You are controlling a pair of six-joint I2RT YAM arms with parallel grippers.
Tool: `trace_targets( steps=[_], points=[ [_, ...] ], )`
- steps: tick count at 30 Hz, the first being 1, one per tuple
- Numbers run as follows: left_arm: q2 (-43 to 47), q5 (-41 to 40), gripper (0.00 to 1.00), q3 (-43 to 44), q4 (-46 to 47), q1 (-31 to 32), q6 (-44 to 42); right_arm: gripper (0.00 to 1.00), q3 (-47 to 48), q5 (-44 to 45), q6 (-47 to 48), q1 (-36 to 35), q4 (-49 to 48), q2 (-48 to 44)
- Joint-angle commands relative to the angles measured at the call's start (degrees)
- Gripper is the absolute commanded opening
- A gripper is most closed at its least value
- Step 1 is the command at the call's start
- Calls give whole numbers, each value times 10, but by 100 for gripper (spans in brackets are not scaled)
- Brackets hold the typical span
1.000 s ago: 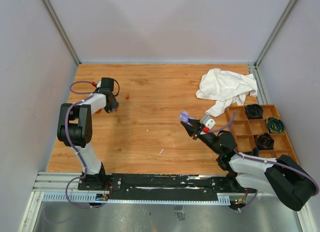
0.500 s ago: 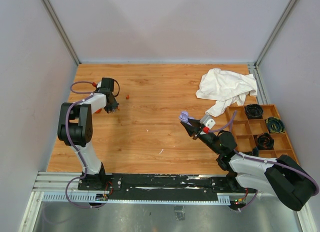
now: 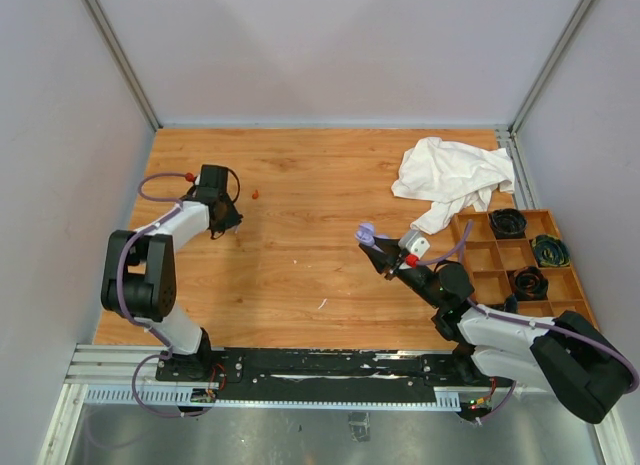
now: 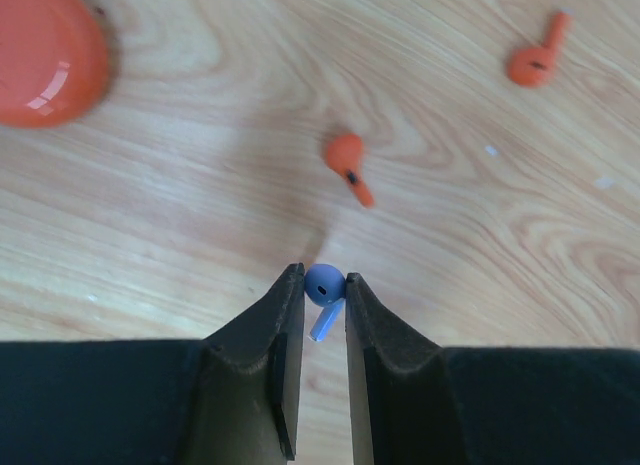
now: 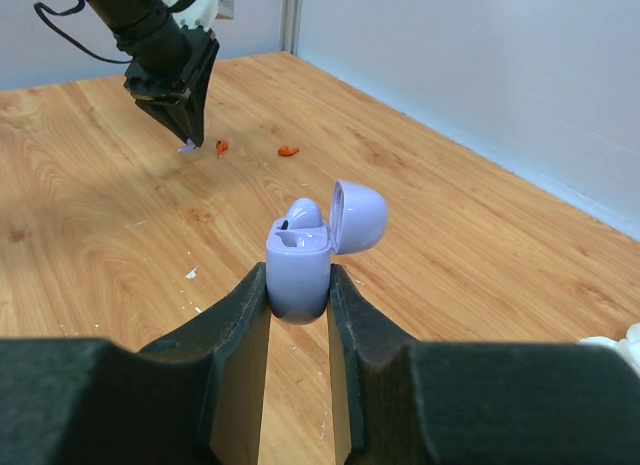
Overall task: Insert the wireless bluetooth earbuds into the charging case
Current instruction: Pick up the earbud from the center of the board.
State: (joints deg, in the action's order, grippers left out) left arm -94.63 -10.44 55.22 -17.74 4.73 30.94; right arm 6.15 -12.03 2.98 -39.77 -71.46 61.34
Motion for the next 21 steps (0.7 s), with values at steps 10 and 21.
trace_targets(
  steps=[10,21],
  points=[
    [164,42,23,-77,89,136,45,11,19,-25,-8,-8,-13,6],
    [284,-22,22,-141,255,300,90,11,19,-19,5,-9,-58,34]
  ],
)
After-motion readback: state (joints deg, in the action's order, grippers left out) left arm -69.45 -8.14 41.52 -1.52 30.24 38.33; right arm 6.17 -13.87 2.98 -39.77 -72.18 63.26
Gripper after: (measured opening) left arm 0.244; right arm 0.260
